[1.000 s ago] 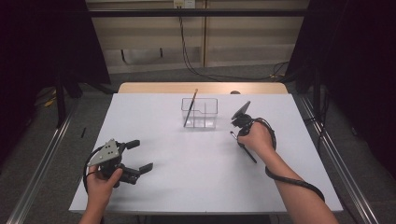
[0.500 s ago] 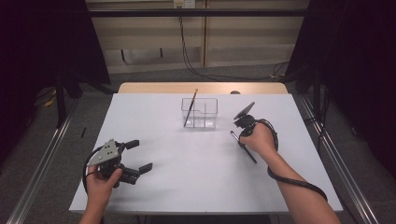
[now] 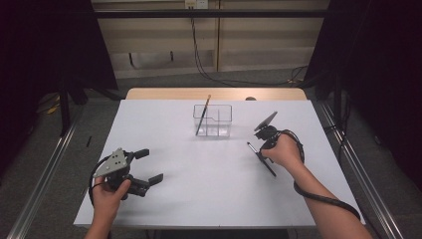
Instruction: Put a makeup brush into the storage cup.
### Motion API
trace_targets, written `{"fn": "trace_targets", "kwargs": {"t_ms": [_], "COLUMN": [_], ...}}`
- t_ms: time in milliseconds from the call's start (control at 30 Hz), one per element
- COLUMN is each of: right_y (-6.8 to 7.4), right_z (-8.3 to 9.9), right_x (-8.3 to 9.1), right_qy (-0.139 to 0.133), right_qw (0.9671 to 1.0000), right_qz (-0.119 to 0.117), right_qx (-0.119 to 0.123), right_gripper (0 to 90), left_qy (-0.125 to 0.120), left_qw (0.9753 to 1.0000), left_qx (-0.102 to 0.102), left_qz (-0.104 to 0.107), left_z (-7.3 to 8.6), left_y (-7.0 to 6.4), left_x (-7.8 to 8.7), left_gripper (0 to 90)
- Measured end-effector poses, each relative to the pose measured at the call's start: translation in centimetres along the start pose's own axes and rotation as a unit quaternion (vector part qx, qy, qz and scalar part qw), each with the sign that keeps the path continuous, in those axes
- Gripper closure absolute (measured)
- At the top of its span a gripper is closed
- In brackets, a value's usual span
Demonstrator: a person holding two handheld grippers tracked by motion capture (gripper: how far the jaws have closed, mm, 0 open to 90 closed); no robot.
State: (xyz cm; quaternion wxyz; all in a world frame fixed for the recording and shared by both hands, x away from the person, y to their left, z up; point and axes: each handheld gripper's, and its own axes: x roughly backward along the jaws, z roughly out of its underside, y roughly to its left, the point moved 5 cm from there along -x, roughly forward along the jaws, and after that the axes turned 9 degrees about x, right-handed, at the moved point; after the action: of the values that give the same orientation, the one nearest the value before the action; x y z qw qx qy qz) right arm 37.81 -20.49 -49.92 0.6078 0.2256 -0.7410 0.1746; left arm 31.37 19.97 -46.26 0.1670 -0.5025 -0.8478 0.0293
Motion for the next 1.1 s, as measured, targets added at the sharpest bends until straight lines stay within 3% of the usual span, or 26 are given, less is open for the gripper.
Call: {"fn": "trace_targets", "kwargs": {"t_ms": [333,433,567,700,900,1100], "right_y": [0.3,0.3,0.4,0.3,0.3,0.7], "right_z": [2.5,2.7,2.5,2.5,2.3,2.1], "right_x": [0.3,0.3,0.2,0.3,0.6,1.2], "right_qy": [0.010,0.001,0.009,0.008,-0.066,-0.154], "right_qw": [0.9999,0.9999,1.0000,0.9999,0.9969,0.9857], "right_qz": [-0.013,-0.010,-0.001,-0.009,-0.042,-0.067], "right_qx": [-0.003,-0.003,0.002,0.000,-0.014,-0.010], "right_gripper": [80.9,84.1,84.5,84.6,84.6,84.5], "left_qy": [0.003,0.005,0.002,0.000,0.003,0.004], "left_qw": [1.0000,1.0000,1.0000,1.0000,1.0000,1.0000], "left_qx": [-0.004,-0.003,-0.005,0.000,-0.001,0.003], "left_qz": [0.006,0.005,0.006,0.005,0.004,0.003], "left_z": [-0.1,-0.1,-0.2,-0.2,-0.1,0.0], "left_y": [0.0,0.0,0.0,0.0,0.1,0.0], "left_x": [-0.6,-0.8,-0.8,-0.7,-0.8,-0.8], "left_gripper": [0.3,0.3,0.3,0.3,0.3,0.3]}}
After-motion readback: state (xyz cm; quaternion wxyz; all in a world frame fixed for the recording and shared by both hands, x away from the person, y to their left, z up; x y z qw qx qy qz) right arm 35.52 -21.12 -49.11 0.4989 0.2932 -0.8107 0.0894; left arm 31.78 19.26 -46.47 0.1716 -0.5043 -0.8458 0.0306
